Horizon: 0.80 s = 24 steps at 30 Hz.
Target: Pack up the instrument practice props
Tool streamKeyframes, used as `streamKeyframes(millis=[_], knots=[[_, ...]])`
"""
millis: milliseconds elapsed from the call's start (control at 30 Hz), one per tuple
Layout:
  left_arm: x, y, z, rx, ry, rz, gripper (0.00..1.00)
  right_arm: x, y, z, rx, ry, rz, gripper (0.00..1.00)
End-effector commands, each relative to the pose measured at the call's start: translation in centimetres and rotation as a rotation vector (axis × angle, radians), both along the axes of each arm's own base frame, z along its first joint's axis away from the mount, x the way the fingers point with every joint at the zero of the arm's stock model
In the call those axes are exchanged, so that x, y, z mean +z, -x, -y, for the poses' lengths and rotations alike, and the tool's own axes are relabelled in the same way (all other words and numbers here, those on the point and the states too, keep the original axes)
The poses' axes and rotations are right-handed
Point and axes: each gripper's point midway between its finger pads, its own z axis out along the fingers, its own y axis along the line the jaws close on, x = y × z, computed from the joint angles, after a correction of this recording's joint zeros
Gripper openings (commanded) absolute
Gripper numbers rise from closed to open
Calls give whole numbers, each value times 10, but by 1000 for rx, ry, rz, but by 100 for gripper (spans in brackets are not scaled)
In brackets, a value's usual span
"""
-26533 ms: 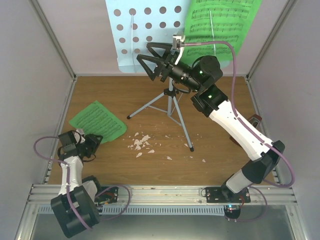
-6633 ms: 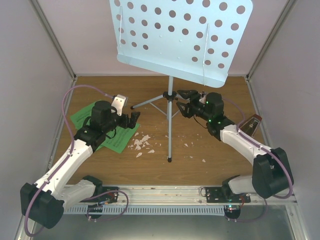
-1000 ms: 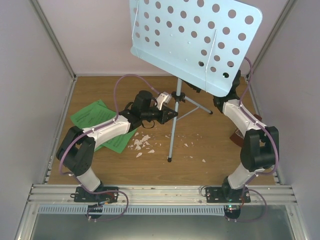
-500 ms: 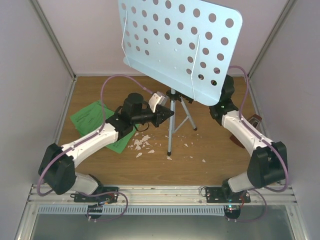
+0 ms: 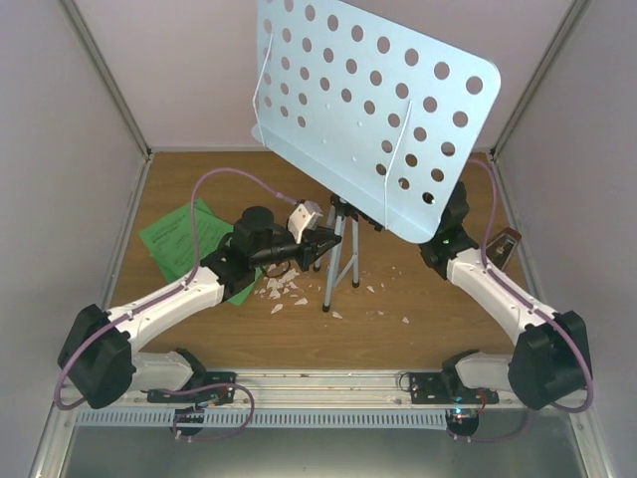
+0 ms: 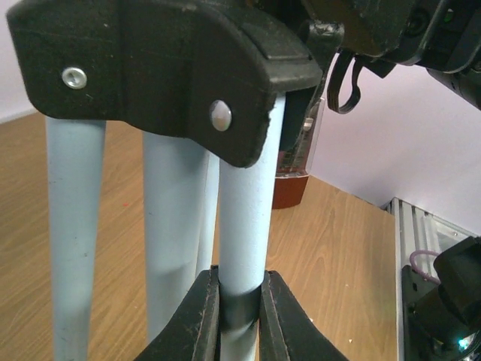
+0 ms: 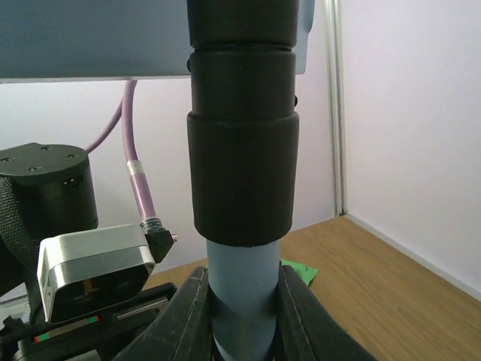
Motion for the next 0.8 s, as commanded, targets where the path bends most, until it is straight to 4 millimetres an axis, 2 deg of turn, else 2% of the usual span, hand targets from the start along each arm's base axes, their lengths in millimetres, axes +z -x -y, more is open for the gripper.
streamKeyframes(millis=[0, 233, 333, 567, 767], knots=[[27, 4, -7, 57, 73, 150, 0, 14, 29, -1, 51, -17, 111, 1], [3, 26, -7, 30, 41, 149, 0, 11, 43, 3, 62, -18, 115, 1], [-8, 30, -6, 18, 23, 132, 0, 12, 47, 6, 52, -24, 116, 12], [-23, 39, -2, -2, -11, 130, 0, 30, 57, 14, 27, -61, 165, 48], [-26, 40, 1, -10, -29, 130, 0, 43, 55, 13, 29, -69, 198, 60]])
